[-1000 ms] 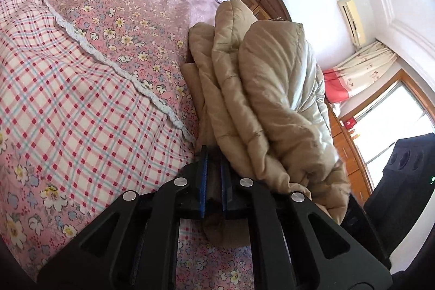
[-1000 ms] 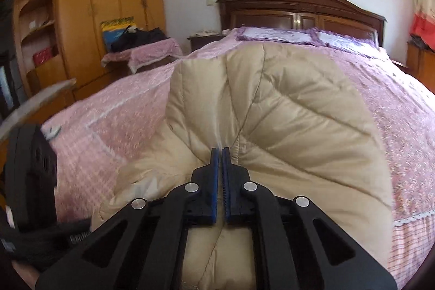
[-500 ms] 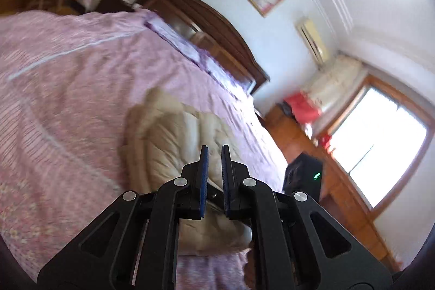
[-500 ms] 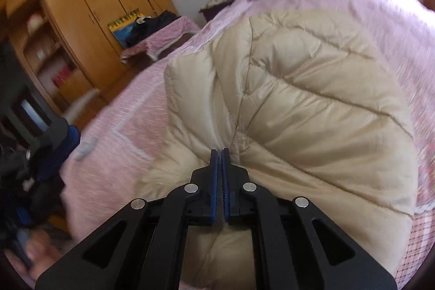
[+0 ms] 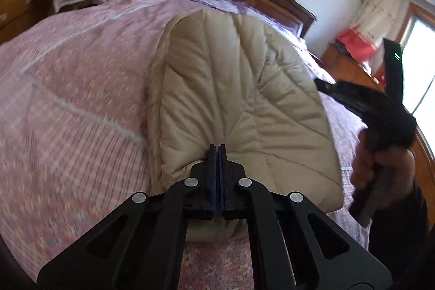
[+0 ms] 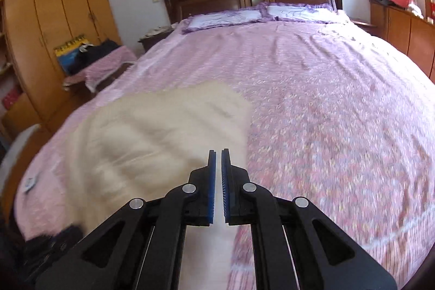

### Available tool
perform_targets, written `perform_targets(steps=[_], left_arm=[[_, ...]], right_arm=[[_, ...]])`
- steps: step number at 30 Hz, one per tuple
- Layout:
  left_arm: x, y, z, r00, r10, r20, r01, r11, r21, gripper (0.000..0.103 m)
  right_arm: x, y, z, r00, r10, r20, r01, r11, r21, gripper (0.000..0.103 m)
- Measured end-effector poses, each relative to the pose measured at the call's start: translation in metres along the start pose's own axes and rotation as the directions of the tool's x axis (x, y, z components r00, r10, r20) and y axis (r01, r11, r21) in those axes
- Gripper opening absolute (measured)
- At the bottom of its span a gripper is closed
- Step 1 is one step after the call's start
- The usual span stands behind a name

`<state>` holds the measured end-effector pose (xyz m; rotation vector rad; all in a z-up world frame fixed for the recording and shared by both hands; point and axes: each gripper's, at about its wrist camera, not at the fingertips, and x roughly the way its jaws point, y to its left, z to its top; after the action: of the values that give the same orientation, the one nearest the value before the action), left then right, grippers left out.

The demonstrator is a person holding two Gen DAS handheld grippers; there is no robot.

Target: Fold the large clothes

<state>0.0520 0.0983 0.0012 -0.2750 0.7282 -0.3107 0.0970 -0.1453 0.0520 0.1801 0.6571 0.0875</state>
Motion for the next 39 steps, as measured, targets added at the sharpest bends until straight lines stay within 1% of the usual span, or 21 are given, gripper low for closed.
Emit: perform_targets(steps=[3,6,8,11,14,17,20,23,25,27,28,29,30,31,32,34,35,36,37,38,39], left_arm=[[0.002,0.001,-0.011,0.999,0.034,0.013,-0.034,0.999,0.020,0.004],[0.009,0.006,-0.014,1.000,0.013,0.018,-0.013,1.000,0.002,0.004],[0.008,0.008,-0.017,1.000,0.004,0.019,-0.004,1.000,-0.001,0.004],[0.012,0.012,-0.020,1.000,-0.011,0.020,0.011,1.000,0.008,0.004],[0.014,0.013,-0.023,1.000,-0.031,0.005,0.031,0.999,-0.016,0.004],[0.014,0.012,-0.027,1.000,-0.031,0.003,0.031,0.999,-0.015,0.004],[0.019,0.014,-0.027,1.000,-0.023,0.004,0.023,1.000,-0.009,0.004],[0.018,0.010,-0.031,1.000,-0.021,0.011,0.021,1.000,-0.009,0.004],[0.016,0.008,-0.033,1.000,-0.026,0.015,0.026,1.000,-0.011,0.004],[0.013,0.009,-0.031,0.999,-0.028,0.015,0.029,1.000,-0.014,0.004],[0.012,0.011,-0.029,0.999,-0.036,0.008,0.036,0.999,-0.025,0.004],[0.010,0.014,-0.027,0.999,-0.051,-0.005,0.051,0.998,-0.048,0.004],[0.008,0.019,-0.024,0.997,-0.072,-0.019,0.070,0.994,-0.083,0.004],[0.005,0.024,-0.021,0.995,-0.093,-0.029,0.089,0.988,-0.125,0.004],[0.002,0.028,-0.018,0.994,-0.103,-0.030,0.098,0.983,-0.157,0.004],[-0.007,0.036,-0.014,0.994,-0.103,-0.021,0.096,0.971,-0.217,0.004],[-0.015,0.037,-0.012,0.995,-0.103,-0.008,0.099,0.968,-0.233,0.004],[-0.019,0.037,-0.011,0.994,-0.113,0.006,0.111,0.965,-0.239,0.005],[-0.028,0.038,-0.008,0.992,-0.119,0.030,0.122,0.961,-0.247,0.021],[-0.037,0.037,-0.003,0.993,-0.103,0.059,0.115,0.962,-0.248,0.056],[-0.047,0.036,0.002,0.988,-0.112,0.108,0.135,0.963,-0.234,0.073]], right_arm=[[0.020,0.010,0.002,1.000,0.023,0.004,-0.023,0.999,-0.026,0.007],[0.028,0.045,0.001,0.996,-0.076,0.054,0.084,0.981,-0.173,0.007],[0.032,0.064,-0.008,0.984,-0.152,0.097,0.173,0.942,-0.286,0.007],[0.053,0.082,-0.026,0.951,-0.276,0.138,0.308,0.846,-0.435,0.007],[0.070,0.079,-0.037,0.934,-0.331,0.138,0.355,0.804,-0.477,0.007],[0.090,0.080,-0.051,0.905,-0.396,0.155,0.414,0.738,-0.532,0.006],[0.102,0.074,-0.059,0.898,-0.409,0.163,0.428,0.725,-0.540,0.006],[0.107,0.072,-0.067,0.882,-0.432,0.189,0.460,0.705,-0.540,0.006],[0.104,0.071,-0.065,0.884,-0.426,0.192,0.457,0.706,-0.540,0.005],[0.095,0.067,-0.059,0.900,-0.396,0.184,0.431,0.736,-0.522,0.005],[0.086,0.062,-0.055,0.912,-0.372,0.172,0.406,0.764,-0.501,0.008],[0.075,0.058,-0.049,0.918,-0.360,0.164,0.393,0.791,-0.469,0.028],[0.066,0.051,-0.042,0.918,-0.360,0.164,0.396,0.816,-0.422,0.062],[0.056,0.045,-0.035,0.924,-0.346,0.161,0.382,0.845,-0.374,0.080],[0.040,0.030,-0.026,0.953,-0.270,0.139,0.300,0.908,-0.292,0.091],[0.022,0.008,-0.015,0.994,-0.091,0.069,0.101,0.979,-0.174,0.095],[0.017,-0.005,-0.011,1.000,-0.013,0.028,0.016,0.994,-0.107,0.097],[0.015,-0.013,-0.010,0.999,0.032,-0.002,-0.032,0.998,-0.058,0.098],[0.018,-0.026,-0.010,0.995,0.093,-0.047,-0.093,0.996,0.016,0.098],[0.021,-0.035,-0.011,0.988,0.136,-0.078,-0.131,0.989,0.072,0.098],[0.031,-0.046,-0.016,0.970,0.208,-0.128,-0.187,0.970,0.157,0.098]])
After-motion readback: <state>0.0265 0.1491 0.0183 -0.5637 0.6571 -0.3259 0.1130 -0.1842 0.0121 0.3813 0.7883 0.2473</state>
